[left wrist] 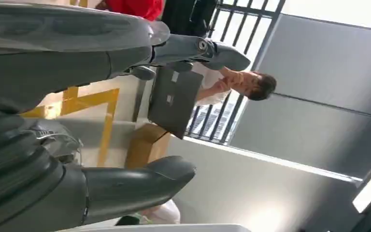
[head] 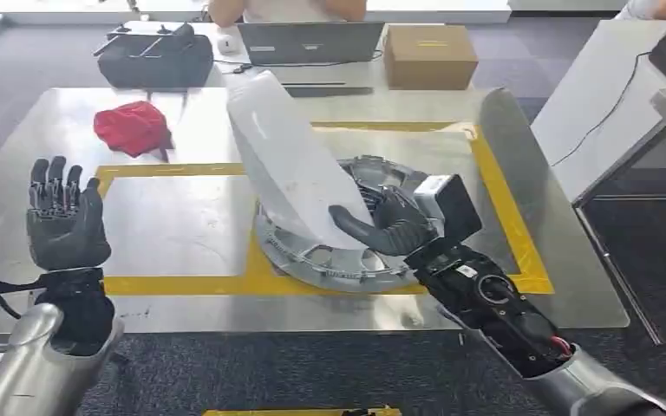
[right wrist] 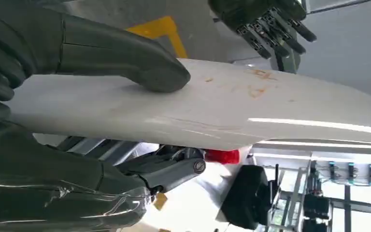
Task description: Take the parts from the cabinet and place them on the table.
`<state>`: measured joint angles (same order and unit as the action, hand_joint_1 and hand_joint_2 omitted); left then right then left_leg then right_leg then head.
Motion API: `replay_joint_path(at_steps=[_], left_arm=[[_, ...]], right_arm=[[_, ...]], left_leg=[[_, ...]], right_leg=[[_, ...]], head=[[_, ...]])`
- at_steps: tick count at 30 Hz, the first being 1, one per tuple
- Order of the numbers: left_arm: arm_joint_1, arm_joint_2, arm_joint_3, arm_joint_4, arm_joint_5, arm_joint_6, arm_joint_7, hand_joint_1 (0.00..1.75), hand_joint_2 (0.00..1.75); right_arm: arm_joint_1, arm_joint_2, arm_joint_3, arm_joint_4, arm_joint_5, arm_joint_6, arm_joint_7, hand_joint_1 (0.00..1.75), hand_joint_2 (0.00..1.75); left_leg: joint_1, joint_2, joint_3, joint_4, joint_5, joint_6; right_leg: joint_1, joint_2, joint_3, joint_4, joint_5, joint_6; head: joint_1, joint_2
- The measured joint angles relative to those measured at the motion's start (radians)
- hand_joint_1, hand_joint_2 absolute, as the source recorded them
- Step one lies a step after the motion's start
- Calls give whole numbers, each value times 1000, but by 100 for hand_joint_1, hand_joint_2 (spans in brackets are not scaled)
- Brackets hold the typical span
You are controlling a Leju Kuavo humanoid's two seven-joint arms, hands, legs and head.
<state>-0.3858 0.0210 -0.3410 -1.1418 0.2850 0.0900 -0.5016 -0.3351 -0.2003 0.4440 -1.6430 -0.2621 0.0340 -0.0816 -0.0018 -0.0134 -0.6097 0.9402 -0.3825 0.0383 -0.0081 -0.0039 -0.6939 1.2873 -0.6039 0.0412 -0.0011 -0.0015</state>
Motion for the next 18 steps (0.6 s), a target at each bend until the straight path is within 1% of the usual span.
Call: replay_joint_path(at_steps=[1, 2, 3, 4, 5, 6, 7, 8, 9, 10, 11, 12, 13, 14, 15, 16, 17, 18], left_arm=[[0, 0, 0, 0, 0, -1, 0, 0, 175], [0, -1, 0, 0, 0, -1, 0, 0, 175], [-1, -1, 0, 0, 0, -2, 0, 0, 175], [-1, -2, 0, 0, 0, -2, 0, 0, 175], [-2, -3, 0, 0, 0, -3, -1, 0, 175], [-3, -3, 0, 0, 1, -3, -1, 0, 175], [-3, -3, 0, 1, 1, -4, -1, 0, 175], [-1, -3, 0, 1, 1, -5, -1, 0, 175], [-2, -2, 0, 1, 1, -6, -1, 0, 175], [-3, -1, 0, 2, 1, -6, -1, 0, 175], [-8, -1, 0, 2, 1, -7, -1, 0, 175], [-13, -1, 0, 3, 1, -8, -1, 0, 175], [-13, -2, 0, 5, 1, -8, -1, 0, 175], [-12, -3, 0, 6, 1, -9, -1, 0, 175], [-11, -3, 0, 9, 1, -9, -1, 0, 175], [-12, -3, 0, 11, 0, -10, -1, 0, 175], [-13, -3, 0, 13, 0, -11, -1, 0, 175], [-15, -3, 0, 14, 0, -12, -1, 0, 175]], right_arm=[[0, 0, 0, 0, 0, 1, 0, 175, 175], [0, -1, 0, 0, 0, 3, 0, 175, 175], [0, -1, 0, 0, 0, 5, 0, 175, 175], [0, -1, 0, 0, 3, 6, 0, 175, 175], [-1, -2, 0, 0, 3, 7, 0, 175, 175], [-3, -2, 1, 0, 4, 9, 0, 175, 175], [-2, -2, 2, 0, 4, 11, 0, 175, 175], [-3, -2, 3, 0, 5, 14, 0, 175, 175], [-4, -2, 3, 0, 5, 16, 0, 175, 175], [-6, -2, 3, 0, 5, 16, 1, 175, 175], [-8, -1, 3, -1, 5, 18, 1, 175, 175], [-10, -1, 5, -3, 6, 19, 1, 175, 175], [-10, -1, 5, -4, 8, 21, 3, 175, 175], [-10, -1, 6, -4, 11, 26, 5, 175, 175], [-10, -1, 8, -4, 11, 30, 7, 175, 175], [-10, -1, 11, -4, 11, 34, 8, 175, 175], [-11, -1, 14, -4, 12, 38, 8, 175, 175], [-14, 0, 17, -4, 16, 40, 8, 175, 175]], left_leg=[[0, -8, 2, 1, -2, -1], [1, -15, 5, 3, -4, -3], [1, -22, 9, 6, -8, -7], [1, -27, 9, 10, -12, -10], [-4, -31, 7, 14, -14, -13], [-3, -38, 0, 18, -14, -16], [-1, -40, -3, 16, -9, -24], [1, -43, -3, 13, -7, -27], [-4, -47, -3, 15, -8, -31], [-2, -35, -5, 23, -20, -34], [-3, -14, -24, 63, -46, -43], [1, -4, -64, 141, -85, -50], [5, 0, -110, 232, -120, -55], [8, 3, -152, 310, -145, -60], [12, 5, -175, 347, -149, -63], [15, 6, -172, 334, -129, -65], [18, 8, -144, 274, -91, -66], [19, 11, -97, 179, -45, -65]], right_leg=[[-2, 0, 7, -30, 35, 1], [-3, 1, 33, -98, 83, -1], [-4, 5, 73, -195, 140, -3], [-4, 23, 107, -280, 185, -8], [-3, 40, 122, -305, 173, -12], [-3, 35, 137, -333, 165, -14], [-1, 32, 136, -327, 166, -18], [1, 29, 137, -327, 166, -21], [-6, 27, 141, -335, 171, -28], [-11, 18, 148, -342, 175, -33], [-12, 16, 149, -345, 176, -37], [-12, 10, 149, -345, 176, -39], [-12, 5, 149, -345, 175, -41], [-12, -1, 148, -345, 174, -42], [-12, -5, 148, -345, 173, -42], [-13, -10, 149, -345, 172, -41], [-15, -13, 150, -345, 171, -39], [-17, -17, 153, -344, 169, -36]], head=[[2, 0], [7, 0], [12, 0], [17, 0], [17, 0], [17, 0], [15, 0], [14, 0], [13, 0], [15, 0], [2, 0], [-8, 0], [-11, 0], [-12, 0], [-16, 0], [-21, 0], [-26, 0], [-30, 0]])
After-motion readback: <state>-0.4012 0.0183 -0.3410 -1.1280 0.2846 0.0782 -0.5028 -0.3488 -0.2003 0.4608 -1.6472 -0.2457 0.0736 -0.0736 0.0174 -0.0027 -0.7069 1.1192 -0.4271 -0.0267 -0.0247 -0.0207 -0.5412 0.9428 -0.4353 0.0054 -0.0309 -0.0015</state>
